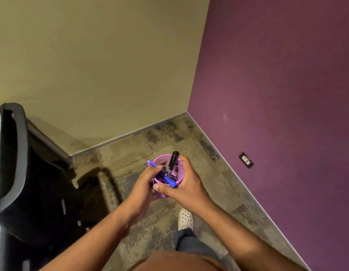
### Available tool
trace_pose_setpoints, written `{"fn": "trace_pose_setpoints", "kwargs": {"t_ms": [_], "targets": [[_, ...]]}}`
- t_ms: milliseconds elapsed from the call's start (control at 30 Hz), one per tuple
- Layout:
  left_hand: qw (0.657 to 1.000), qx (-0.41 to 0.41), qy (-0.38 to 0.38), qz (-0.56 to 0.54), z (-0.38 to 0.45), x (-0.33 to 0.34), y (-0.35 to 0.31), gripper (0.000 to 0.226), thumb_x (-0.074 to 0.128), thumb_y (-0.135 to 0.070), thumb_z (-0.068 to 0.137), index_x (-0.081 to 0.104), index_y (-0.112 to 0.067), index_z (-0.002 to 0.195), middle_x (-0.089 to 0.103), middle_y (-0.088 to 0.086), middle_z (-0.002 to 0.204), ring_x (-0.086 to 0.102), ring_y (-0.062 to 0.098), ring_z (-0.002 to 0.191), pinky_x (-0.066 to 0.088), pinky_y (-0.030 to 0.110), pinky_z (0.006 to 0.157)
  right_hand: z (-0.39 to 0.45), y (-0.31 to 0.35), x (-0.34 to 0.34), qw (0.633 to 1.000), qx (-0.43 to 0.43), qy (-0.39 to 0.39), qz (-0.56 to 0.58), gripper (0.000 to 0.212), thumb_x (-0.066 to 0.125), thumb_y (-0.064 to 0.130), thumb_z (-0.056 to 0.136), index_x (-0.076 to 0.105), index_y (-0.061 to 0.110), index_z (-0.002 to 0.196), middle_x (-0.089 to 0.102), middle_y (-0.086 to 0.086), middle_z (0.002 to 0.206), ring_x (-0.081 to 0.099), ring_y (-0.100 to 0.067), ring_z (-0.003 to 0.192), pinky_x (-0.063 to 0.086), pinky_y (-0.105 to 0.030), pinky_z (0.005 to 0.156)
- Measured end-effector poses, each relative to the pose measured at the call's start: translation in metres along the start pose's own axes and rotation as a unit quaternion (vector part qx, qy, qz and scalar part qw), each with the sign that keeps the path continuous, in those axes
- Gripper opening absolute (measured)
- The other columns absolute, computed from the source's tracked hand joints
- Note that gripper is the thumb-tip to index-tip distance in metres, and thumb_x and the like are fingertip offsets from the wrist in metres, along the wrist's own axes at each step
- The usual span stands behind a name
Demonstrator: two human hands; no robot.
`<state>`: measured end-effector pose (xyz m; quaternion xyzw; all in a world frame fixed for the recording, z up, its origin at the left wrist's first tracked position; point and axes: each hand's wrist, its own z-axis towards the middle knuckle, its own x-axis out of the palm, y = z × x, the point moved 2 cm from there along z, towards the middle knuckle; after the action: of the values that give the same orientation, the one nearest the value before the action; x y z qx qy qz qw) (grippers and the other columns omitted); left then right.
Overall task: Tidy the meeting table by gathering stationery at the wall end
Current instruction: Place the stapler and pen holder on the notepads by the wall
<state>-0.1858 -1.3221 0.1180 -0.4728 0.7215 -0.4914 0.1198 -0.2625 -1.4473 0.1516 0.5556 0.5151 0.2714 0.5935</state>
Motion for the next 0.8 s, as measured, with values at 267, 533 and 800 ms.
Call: {"fn": "trace_pose_setpoints", "kwargs": {"t_ms": [267, 533, 800], "targets": [[0.994, 0.059, -0.096, -0.003, 0.087, 0.002, -0.086, 0.035, 0.046, -0.035, 0.106, 0.067, -0.031, 0.132, 0.077, 0.008, 0.122, 0.072, 0.020, 0.101, 0.058, 0.037, 0.075, 0.152, 0.033, -0.031, 0.989, -0.061, 0.133, -0.015, 0.070, 0.094, 0.022, 0.074, 0.055, 0.037, 0.130, 0.072, 0.017, 0.124, 0.069, 0.000, 0.115, 0.058, -0.033, 0.100], [0.967, 0.098, -0.220, -0.082, 0.142, -0.064, -0.143, 0.042, 0.054, -0.044, 0.092, 0.072, -0.025, 0.126, 0.079, 0.012, 0.116, 0.073, 0.020, 0.095, 0.058, 0.031, 0.067, 0.278, 0.068, 0.026, 0.964, -0.097, 0.241, -0.055, 0.071, 0.095, 0.024, 0.072, 0.055, 0.033, 0.131, 0.072, 0.015, 0.124, 0.069, 0.001, 0.114, 0.057, -0.025, 0.097], [0.946, 0.122, -0.259, -0.154, 0.201, -0.163, -0.208, 0.041, 0.057, -0.042, 0.092, 0.072, -0.020, 0.123, 0.075, 0.019, 0.121, 0.072, 0.024, 0.098, 0.057, 0.032, 0.066, 0.389, 0.126, 0.107, 0.947, -0.121, 0.291, -0.069, 0.071, 0.094, 0.012, 0.074, 0.053, 0.042, 0.123, 0.071, 0.026, 0.118, 0.067, 0.008, 0.112, 0.051, -0.011, 0.091]]}}
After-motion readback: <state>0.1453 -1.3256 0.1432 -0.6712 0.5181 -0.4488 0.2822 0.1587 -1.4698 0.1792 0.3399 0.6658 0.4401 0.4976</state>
